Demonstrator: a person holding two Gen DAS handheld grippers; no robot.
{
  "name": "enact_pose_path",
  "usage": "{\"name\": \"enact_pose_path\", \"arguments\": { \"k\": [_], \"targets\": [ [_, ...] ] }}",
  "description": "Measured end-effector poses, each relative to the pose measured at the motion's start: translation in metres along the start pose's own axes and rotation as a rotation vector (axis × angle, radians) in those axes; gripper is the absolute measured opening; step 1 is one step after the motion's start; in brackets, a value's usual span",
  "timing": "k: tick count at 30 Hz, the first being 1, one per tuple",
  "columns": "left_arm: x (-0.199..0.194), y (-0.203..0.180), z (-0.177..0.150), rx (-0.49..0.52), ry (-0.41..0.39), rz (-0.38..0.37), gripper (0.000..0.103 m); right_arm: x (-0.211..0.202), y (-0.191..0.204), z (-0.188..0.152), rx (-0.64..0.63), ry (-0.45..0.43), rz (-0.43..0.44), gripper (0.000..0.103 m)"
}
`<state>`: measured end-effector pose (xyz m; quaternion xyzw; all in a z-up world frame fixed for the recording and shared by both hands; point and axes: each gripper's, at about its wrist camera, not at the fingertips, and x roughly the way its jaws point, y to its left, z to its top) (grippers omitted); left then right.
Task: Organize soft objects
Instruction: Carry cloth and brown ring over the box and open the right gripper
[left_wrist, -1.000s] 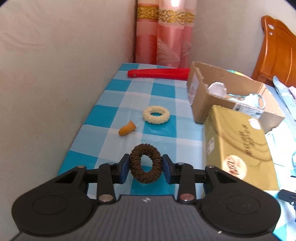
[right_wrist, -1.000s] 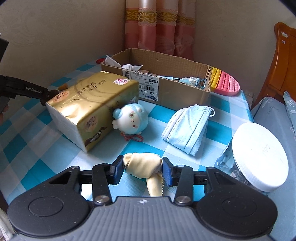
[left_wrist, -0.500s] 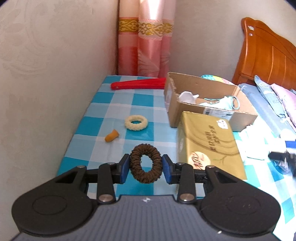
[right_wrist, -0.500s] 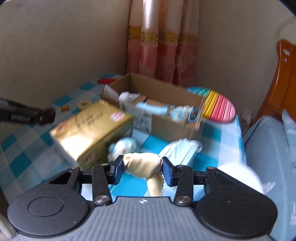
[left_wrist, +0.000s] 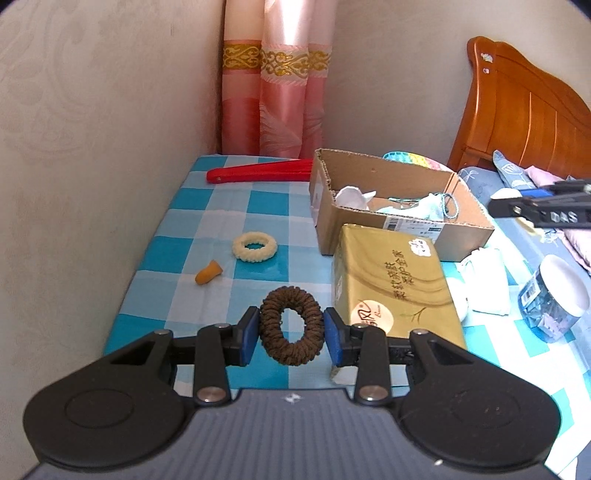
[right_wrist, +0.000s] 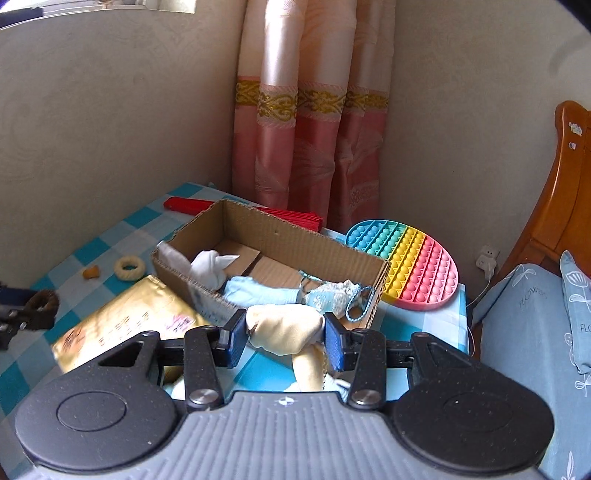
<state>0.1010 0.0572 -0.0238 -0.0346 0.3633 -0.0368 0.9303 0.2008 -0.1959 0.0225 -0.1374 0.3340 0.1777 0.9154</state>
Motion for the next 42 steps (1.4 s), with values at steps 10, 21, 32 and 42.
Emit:
{"name": "enact_pose_path", "arguments": {
  "k": [10,21,32,42],
  "targets": [
    [-0.002,-0.005,0.001,0.007,-0.002,-0.023,0.036,0.029,-0.007,0.021,0.001,0.016,-0.02,0.049],
    [-0.006,-0.007,0.004,0.02,-0.01,-0.022,0.036,0.011,-0.003,0.009,0.06,-0.019,0.014,0.103],
    [-0.007,-0.017,0.018,0.043,-0.001,-0.062,0.036,-0.021,0.023,-0.033,0.201,0.087,0.008,0.103],
    [-0.002,-0.044,0.062,0.142,-0.05,-0.079,0.036,-0.047,0.044,-0.075,0.207,0.056,-0.073,0.103]
  ]
}}
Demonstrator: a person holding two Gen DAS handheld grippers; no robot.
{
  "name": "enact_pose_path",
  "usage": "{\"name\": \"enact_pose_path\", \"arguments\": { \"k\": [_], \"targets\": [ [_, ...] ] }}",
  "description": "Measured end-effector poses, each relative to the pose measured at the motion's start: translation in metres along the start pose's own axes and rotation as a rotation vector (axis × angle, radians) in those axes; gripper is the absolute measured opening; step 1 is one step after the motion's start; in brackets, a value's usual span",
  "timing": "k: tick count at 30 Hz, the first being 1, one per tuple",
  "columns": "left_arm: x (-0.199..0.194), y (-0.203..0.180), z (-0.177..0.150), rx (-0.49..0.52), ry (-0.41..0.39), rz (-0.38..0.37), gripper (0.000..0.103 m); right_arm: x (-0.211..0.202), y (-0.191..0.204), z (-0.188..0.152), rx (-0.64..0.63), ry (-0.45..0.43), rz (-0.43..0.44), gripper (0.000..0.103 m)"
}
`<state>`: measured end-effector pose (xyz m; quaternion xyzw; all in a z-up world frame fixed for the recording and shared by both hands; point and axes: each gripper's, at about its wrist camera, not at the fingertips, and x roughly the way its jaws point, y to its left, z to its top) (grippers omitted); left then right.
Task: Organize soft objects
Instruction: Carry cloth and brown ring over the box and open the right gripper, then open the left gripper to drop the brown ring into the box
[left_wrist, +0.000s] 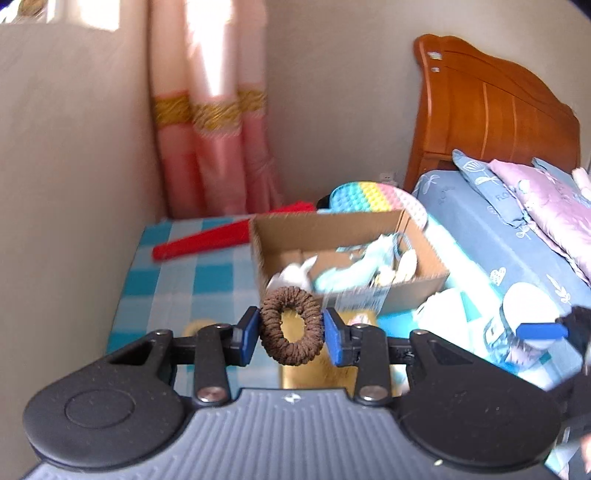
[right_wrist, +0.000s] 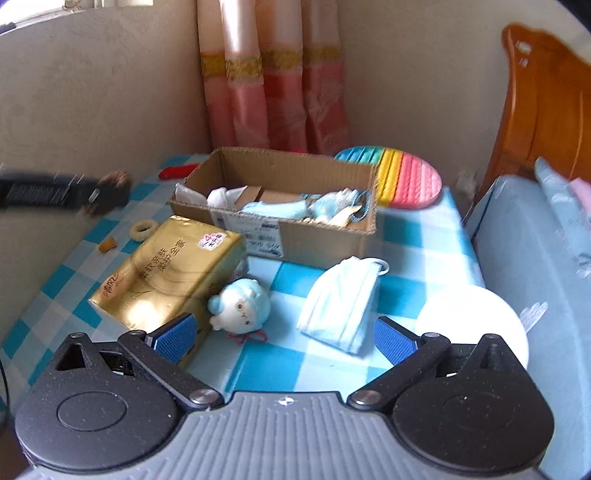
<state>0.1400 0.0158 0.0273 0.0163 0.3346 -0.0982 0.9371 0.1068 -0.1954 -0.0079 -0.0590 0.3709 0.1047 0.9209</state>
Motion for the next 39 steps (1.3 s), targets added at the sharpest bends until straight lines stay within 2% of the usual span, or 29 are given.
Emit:
{"name": "enact_pose_path", "arguments": {
  "k": [2,9,15,17,19,20,21,25,33,39],
  "targets": [
    [0.004,-0.007,0.014,0.026,-0.007,-0.009,0.036,-0.005,-0.001,-0.006,-0.012,-0.031,-0.034,0.103],
    [0.031,-0.024,0.061,0.08,-0.021,-0.054,0.036,-0.016,-0.013,-0.014,0.027,-0.057,-0.035,0.103],
    [0.074,-0.036,0.092,0.106,0.024,-0.047,0.036,-0.019,-0.02,-0.022,0.031,-0.057,-0.016,0.103],
    [0.089,-0.039,0.099,0.112,0.036,-0.036,0.042,-0.019,-0.022,-0.023,0.038,-0.065,-0.014,0.103],
    [0.099,-0.043,0.104,0.113,0.037,-0.028,0.056,-0.019,-0.023,-0.024,0.045,-0.063,-0.023,0.103],
    [0.103,-0.045,0.106,0.108,0.026,-0.023,0.074,-0.018,-0.023,-0.025,0.047,-0.063,-0.026,0.103],
    [0.107,-0.047,0.107,0.103,0.015,-0.013,0.086,-0.018,-0.023,-0.026,0.048,-0.062,-0.029,0.103],
    [0.103,-0.049,0.103,0.107,-0.013,0.036,0.09,-0.017,-0.022,-0.029,0.038,-0.053,-0.029,0.103],
    [0.071,-0.038,0.084,0.108,0.002,0.037,0.095,-0.023,-0.01,-0.029,0.012,-0.067,-0.015,0.103],
    [0.036,-0.03,0.059,0.102,-0.019,0.04,0.098,-0.027,-0.002,-0.029,-0.007,-0.069,-0.013,0.103]
  ]
}}
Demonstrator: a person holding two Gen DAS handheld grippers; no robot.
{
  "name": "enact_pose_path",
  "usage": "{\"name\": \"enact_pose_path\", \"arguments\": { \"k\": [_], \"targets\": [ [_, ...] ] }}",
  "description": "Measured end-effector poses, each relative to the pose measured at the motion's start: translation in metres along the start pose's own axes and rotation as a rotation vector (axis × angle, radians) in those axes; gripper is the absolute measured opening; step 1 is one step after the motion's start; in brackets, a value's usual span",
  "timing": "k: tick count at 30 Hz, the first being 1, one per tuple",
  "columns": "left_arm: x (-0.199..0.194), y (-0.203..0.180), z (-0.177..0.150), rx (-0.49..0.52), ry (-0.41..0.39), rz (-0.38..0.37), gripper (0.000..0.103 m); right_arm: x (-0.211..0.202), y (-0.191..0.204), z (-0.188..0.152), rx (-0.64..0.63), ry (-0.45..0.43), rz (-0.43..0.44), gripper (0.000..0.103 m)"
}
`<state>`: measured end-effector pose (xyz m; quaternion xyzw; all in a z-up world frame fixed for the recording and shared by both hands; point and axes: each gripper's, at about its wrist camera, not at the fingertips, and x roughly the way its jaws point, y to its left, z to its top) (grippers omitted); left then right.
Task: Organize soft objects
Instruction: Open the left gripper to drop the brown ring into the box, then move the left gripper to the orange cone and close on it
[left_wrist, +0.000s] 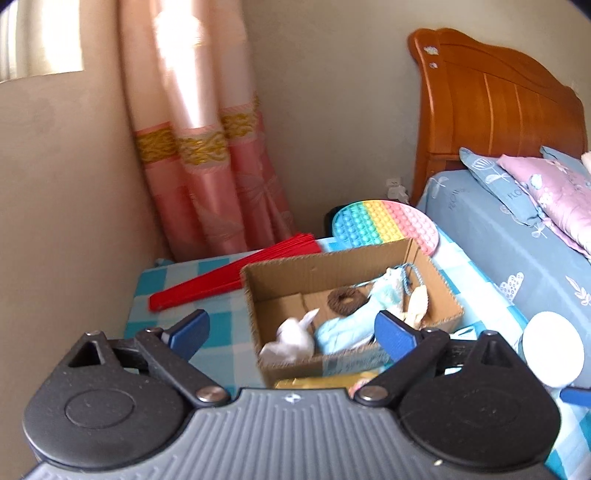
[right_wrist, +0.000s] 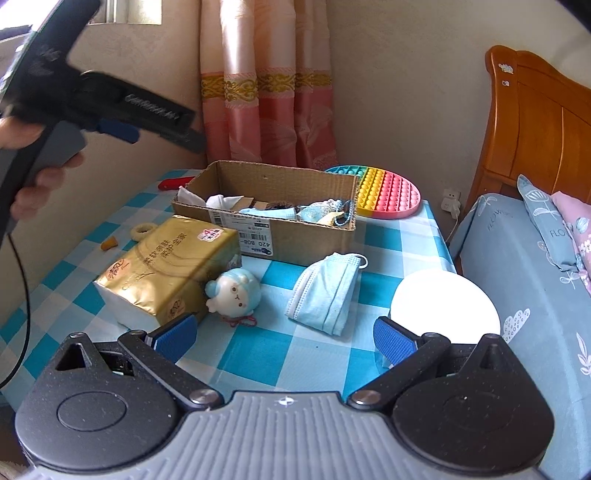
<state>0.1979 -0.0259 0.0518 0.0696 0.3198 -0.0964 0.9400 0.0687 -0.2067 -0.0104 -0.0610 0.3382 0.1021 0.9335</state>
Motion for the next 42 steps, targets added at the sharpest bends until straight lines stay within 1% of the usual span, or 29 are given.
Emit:
{"name": "enact_pose_path", "arguments": {
  "k": [5,9,13,17,21,25,32,34,36,39,42],
  "targets": [
    [-0.022,0.008,-0.029,-0.033,-0.027,0.064,0.1,0.002,0.004,-0.002,-0.019,0.013,0.0,0.103],
    [-0.031,0.018,-0.056,-0.073,-0.009,0.11,0.1,0.007,0.005,-0.004,-0.027,0.032,-0.005,0.103],
    [-0.034,0.033,-0.076,-0.155,0.022,0.123,0.1,0.013,0.007,-0.004,-0.035,0.045,-0.01,0.103],
    [-0.033,0.043,-0.089,-0.193,0.043,0.127,0.1,0.017,0.008,0.001,-0.044,0.044,-0.025,0.103],
    [-0.028,0.054,-0.097,-0.227,0.054,0.146,0.1,0.019,0.008,0.006,-0.047,0.039,-0.032,0.103],
    [-0.015,0.067,-0.1,-0.261,0.068,0.173,0.1,0.021,0.01,0.007,-0.056,0.031,-0.036,0.103],
    [0.013,0.079,-0.106,-0.277,0.099,0.214,0.099,0.028,0.007,0.008,-0.049,0.032,-0.035,0.103],
    [0.02,0.082,-0.109,-0.282,0.11,0.229,0.097,0.03,0.006,0.009,-0.044,0.03,-0.029,0.103],
    [0.028,0.086,-0.112,-0.3,0.125,0.257,0.097,0.033,0.005,0.009,-0.039,0.026,-0.023,0.103],
    [0.034,0.092,-0.117,-0.334,0.13,0.284,0.094,0.037,0.004,0.01,-0.036,0.024,-0.013,0.103],
    [0.037,0.099,-0.12,-0.366,0.128,0.311,0.094,0.042,0.003,0.011,-0.039,0.027,-0.009,0.103]
  ]
}}
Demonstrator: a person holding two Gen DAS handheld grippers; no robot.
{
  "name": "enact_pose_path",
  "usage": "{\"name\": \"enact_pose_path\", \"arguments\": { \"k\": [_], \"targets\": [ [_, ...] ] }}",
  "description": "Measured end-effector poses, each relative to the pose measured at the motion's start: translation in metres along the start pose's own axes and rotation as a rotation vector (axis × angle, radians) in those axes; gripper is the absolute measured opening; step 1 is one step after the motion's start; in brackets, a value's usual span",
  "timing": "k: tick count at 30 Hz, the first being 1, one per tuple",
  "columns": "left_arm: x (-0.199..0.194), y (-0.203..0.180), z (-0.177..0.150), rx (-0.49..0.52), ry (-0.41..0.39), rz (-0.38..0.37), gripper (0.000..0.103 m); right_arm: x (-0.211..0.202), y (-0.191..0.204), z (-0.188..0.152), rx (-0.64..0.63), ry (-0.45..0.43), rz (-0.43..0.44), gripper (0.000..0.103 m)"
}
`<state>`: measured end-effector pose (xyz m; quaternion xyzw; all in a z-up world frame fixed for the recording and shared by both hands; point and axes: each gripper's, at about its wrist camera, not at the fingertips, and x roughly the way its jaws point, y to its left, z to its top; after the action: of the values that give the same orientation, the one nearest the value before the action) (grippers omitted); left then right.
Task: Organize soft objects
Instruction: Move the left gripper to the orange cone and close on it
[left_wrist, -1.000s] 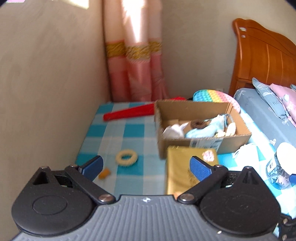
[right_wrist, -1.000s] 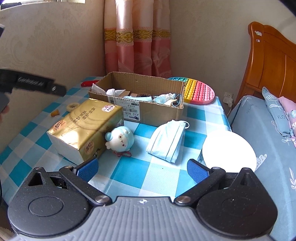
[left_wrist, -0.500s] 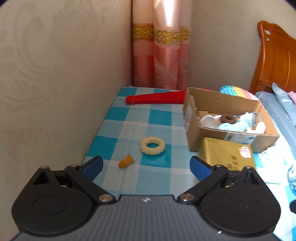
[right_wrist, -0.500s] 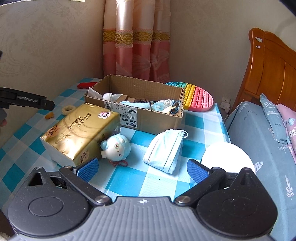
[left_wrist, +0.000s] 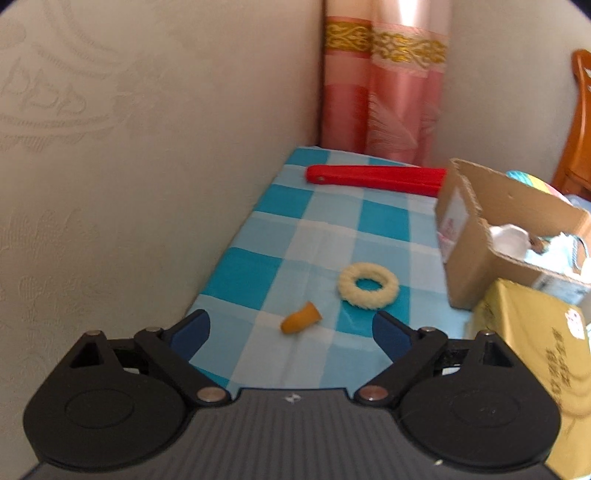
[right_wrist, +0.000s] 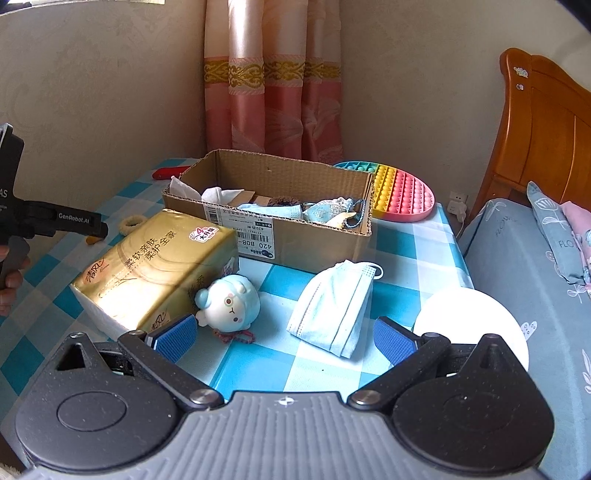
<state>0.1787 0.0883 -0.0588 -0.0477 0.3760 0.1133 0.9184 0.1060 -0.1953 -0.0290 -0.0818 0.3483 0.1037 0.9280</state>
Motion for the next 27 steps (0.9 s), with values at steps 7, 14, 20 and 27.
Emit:
{"name": "enact_pose_path", "arguments": {
  "k": [7,14,20,27],
  "targets": [
    [0.026,0.002,0.005,-0.03,0.029,0.053,0.087,0.007,-0.002,0.001,-0.005,0.002,0.013,0.103],
    [0.037,0.006,0.002,-0.06,0.056,0.089,0.087,0.012,-0.004,0.003,0.005,-0.005,0.045,0.103],
    [0.033,0.013,-0.002,-0.092,0.064,0.105,0.086,0.016,-0.001,0.002,-0.018,0.0,0.057,0.103],
    [0.029,0.008,-0.004,-0.128,0.061,0.078,0.046,0.019,-0.003,-0.001,-0.018,0.007,0.065,0.103]
  ]
}}
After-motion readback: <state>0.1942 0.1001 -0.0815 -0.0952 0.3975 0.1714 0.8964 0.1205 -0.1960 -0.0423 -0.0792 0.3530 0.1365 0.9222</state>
